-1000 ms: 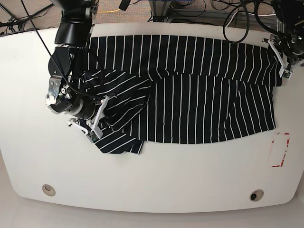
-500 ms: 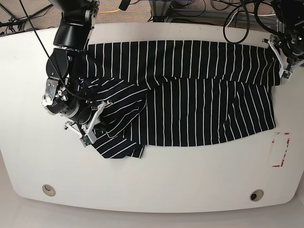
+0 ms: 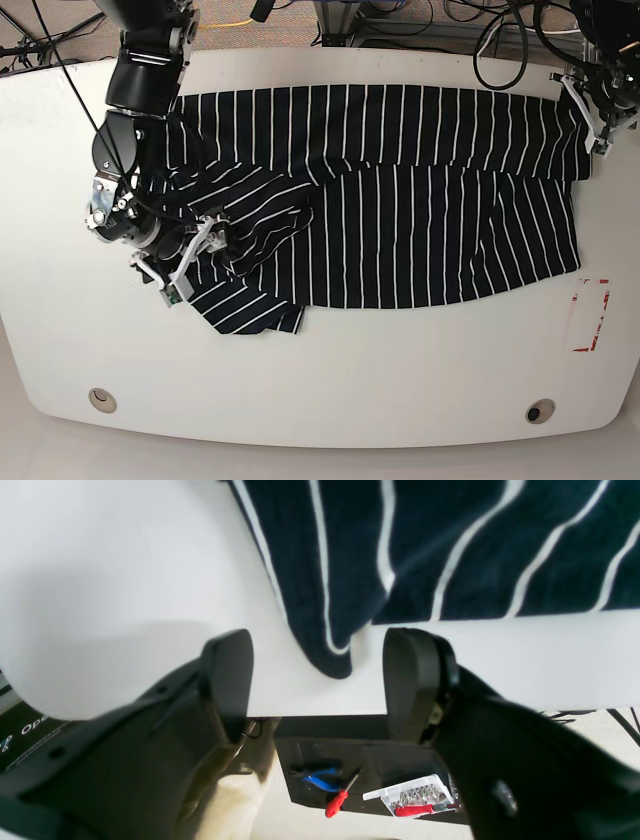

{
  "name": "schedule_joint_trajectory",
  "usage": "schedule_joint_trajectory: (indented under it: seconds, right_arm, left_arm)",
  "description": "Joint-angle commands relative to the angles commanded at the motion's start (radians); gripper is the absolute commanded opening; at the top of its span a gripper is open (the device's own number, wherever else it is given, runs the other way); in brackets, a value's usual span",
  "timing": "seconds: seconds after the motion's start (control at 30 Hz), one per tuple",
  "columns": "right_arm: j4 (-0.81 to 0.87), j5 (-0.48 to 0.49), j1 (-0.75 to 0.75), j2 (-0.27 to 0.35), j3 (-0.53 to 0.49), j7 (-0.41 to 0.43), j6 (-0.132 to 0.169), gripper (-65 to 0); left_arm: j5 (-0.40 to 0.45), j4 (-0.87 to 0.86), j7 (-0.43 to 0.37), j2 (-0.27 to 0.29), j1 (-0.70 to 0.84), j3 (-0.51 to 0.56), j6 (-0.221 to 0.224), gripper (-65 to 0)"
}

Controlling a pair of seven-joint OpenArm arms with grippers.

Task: Fold the T-shirt properly
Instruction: 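Grasp the sleeve fabric with the right gripper and pull it outward, then hold the folded edge with both grippers at the shirt's corners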

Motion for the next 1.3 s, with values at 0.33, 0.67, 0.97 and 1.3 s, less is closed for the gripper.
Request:
schedule_joint_trajectory:
  seconds: [0.33, 0.67, 0.97, 1.3]
  right_arm:
    - [0.218, 0.000, -0.166, 0.057, 0.180, -0.127, 0.000, -4.6]
    - [0.327, 0.003, -0.439, 0.048, 0.365, -0.183, 0.000, -4.6]
    - [0.265, 0.005, -0.494, 0.018, 0.361, -0.167, 0.000, -18.1]
    - [0.176, 0.005, -0.502, 0.028, 0.359, -0.130, 0.000, -53.7]
  left_arm:
    - [0.002, 0.061, -0.002, 0.031, -0.046, -0.003, 0.000, -27.2]
    - [0.006, 0.052, -0.014, 0.091, -0.112, -0.052, 0.000, -27.2]
    - [0.014, -0.021, -0.169, 0.124, -0.110, -0.046, 0.000, -46.8]
    - [0.120, -0.084, -0.181, 0.123, -0.072, -0.052, 0.000, -55.6]
